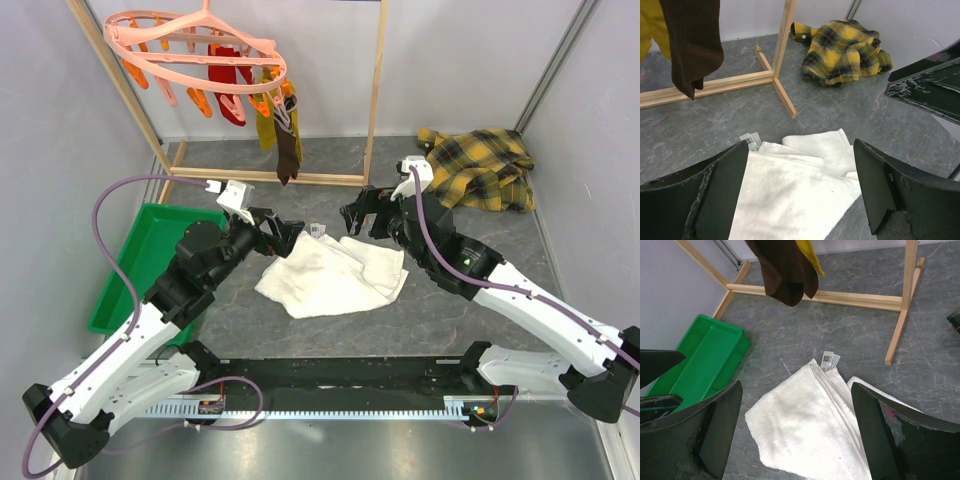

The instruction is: Remove the socks clipped to the hanger

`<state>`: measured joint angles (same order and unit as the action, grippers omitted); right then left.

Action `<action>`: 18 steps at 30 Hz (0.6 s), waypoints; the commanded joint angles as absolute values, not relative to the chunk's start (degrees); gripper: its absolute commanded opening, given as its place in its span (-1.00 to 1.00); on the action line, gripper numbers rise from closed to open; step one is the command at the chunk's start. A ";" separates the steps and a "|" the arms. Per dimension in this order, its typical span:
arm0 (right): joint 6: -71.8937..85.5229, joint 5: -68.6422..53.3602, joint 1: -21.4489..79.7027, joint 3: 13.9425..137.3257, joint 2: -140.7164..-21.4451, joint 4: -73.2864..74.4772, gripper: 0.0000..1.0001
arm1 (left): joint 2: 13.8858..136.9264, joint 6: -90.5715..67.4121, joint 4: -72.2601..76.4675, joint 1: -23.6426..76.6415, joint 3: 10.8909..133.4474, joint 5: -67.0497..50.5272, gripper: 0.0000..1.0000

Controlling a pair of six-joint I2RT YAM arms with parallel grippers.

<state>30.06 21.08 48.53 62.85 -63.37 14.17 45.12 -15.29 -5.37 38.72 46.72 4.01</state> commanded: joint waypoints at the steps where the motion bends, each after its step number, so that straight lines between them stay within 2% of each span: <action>1: 30.06 22.32 48.60 63.46 -61.17 12.57 0.96 | 46.40 -13.62 -2.11 38.76 46.14 9.12 0.82; 3: 29.97 22.59 48.60 63.28 -60.12 12.22 0.96 | 48.07 -14.23 -2.20 38.76 47.19 12.72 0.79; 7: 29.80 21.19 48.60 60.83 -57.84 10.46 0.96 | 51.58 -19.77 -0.45 38.76 47.99 27.04 0.77; 10: 27.34 15.84 48.60 58.72 -56.08 7.57 0.96 | 54.92 -19.08 9.64 38.76 45.97 29.34 0.78; 12: 21.92 7.26 48.60 57.66 -55.02 4.94 0.96 | 57.56 -17.41 17.35 38.50 45.00 29.62 0.81; 18: 20.30 8.43 48.69 57.83 -53.18 5.45 0.96 | 70.73 -12.75 23.64 36.57 51.58 29.53 0.75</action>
